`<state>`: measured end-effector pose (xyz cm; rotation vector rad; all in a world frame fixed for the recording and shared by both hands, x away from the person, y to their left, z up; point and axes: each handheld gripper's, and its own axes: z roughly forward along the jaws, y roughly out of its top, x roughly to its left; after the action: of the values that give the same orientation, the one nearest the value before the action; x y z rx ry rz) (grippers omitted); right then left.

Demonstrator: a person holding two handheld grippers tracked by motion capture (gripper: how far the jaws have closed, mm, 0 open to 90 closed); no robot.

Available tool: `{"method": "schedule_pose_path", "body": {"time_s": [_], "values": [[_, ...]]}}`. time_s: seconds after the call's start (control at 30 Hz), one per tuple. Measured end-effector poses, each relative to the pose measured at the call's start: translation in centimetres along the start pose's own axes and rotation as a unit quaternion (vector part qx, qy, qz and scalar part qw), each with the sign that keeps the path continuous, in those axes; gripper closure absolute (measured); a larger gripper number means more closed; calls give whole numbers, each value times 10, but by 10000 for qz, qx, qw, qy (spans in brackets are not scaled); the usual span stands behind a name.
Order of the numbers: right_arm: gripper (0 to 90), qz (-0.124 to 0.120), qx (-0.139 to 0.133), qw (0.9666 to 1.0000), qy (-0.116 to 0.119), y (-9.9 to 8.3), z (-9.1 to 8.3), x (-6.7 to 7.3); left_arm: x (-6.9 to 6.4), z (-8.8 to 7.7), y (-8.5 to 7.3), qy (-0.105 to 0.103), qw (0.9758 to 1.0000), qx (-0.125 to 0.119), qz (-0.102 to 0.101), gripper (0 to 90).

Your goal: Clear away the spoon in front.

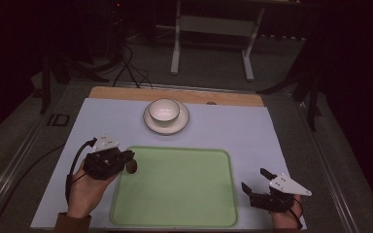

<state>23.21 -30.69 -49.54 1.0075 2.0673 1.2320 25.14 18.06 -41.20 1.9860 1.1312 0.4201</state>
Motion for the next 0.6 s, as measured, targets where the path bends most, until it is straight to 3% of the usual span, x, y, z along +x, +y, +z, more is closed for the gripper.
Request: {"method": "schedule_pose_path", "body": {"time_s": [0.3,0.4,0.47,0.53,0.6], "values": [[140,-14,1,10000,3,0,0,0,-6,1,-19,-117,9994,260,-186,843],[140,-8,7,10000,6,0,0,0,-8,12,-29,-159,9982,529,-243,841],[140,-11,19,10000,13,0,1,0,-5,24,-38,-239,9966,676,-416,841],[140,-27,19,10000,17,0,1,1,-1,26,-39,-344,9957,610,-600,841],[140,-23,19,10000,16,0,1,1,3,29,-37,-322,9954,636,-636,838]]}}
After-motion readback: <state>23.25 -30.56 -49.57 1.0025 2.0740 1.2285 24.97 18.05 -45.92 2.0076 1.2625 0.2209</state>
